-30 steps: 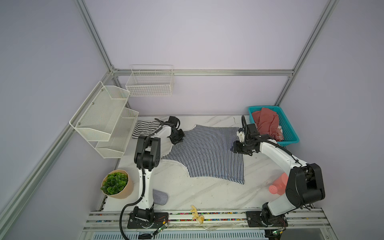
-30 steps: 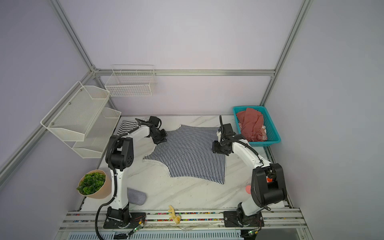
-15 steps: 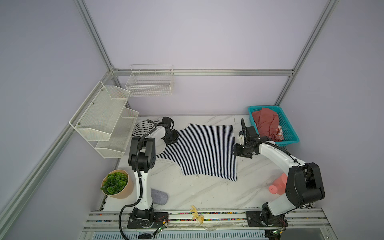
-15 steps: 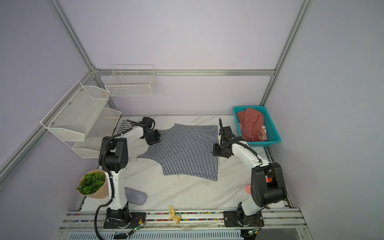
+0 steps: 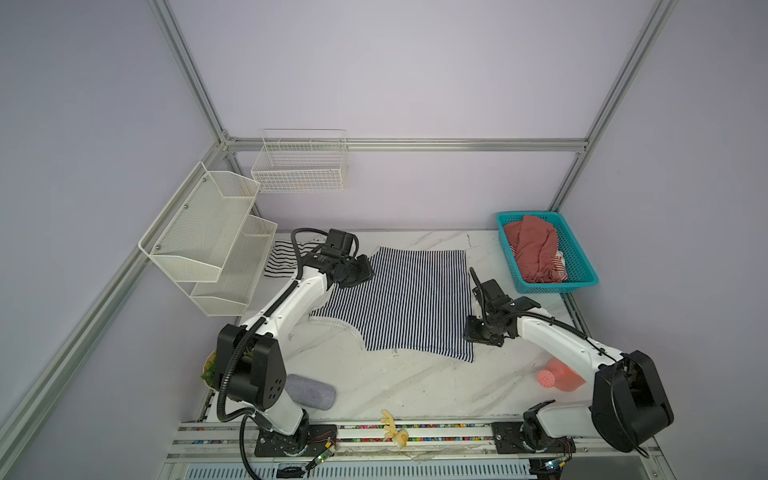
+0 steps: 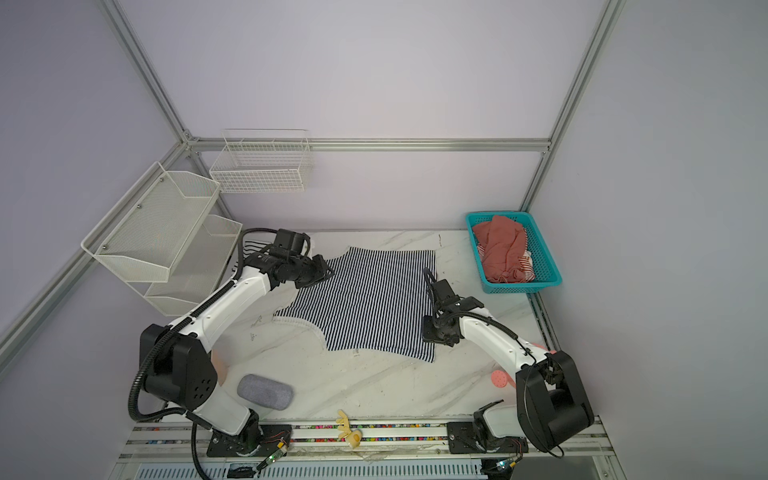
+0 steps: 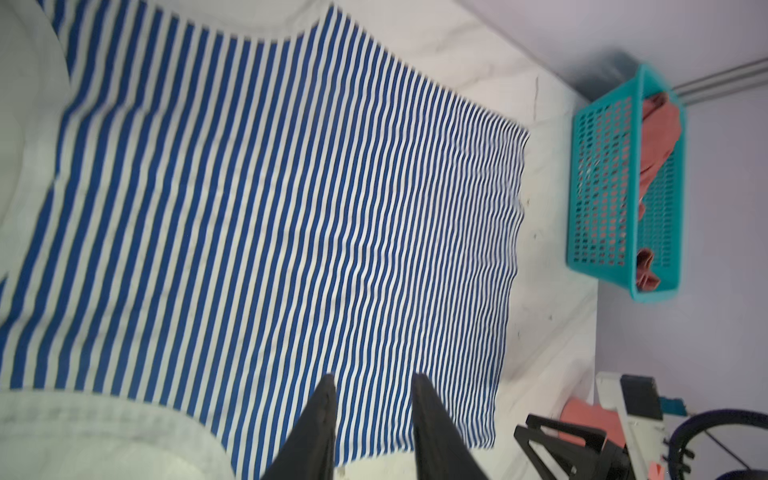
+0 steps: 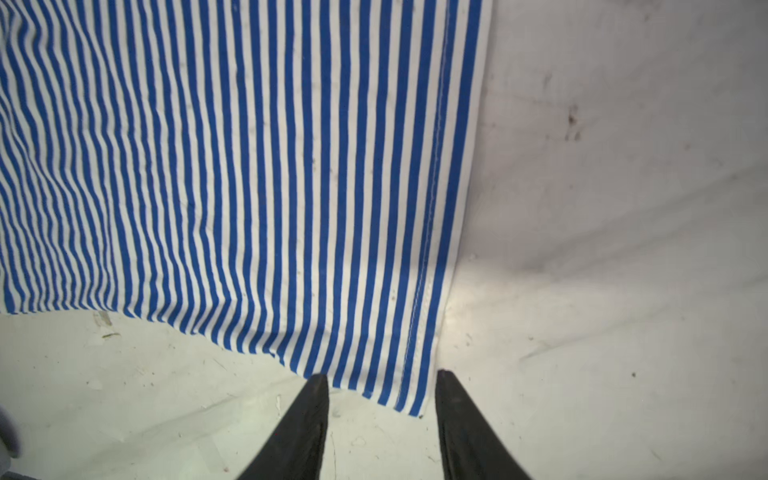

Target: Fold and stack the tank tops

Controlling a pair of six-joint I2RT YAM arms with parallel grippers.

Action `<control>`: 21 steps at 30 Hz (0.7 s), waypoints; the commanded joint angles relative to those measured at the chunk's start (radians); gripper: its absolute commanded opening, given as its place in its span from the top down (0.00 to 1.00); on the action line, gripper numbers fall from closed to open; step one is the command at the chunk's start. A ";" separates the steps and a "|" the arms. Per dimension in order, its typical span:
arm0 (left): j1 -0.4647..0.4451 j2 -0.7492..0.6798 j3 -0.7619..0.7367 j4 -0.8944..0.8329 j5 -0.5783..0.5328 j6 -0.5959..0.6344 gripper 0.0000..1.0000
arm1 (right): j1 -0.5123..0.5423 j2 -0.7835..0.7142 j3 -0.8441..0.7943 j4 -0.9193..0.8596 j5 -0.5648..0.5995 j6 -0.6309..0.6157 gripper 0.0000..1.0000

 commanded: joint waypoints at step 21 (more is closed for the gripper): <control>-0.154 -0.051 -0.377 -0.146 -0.126 -0.068 0.61 | 0.114 -0.033 -0.146 -0.019 0.039 0.220 0.48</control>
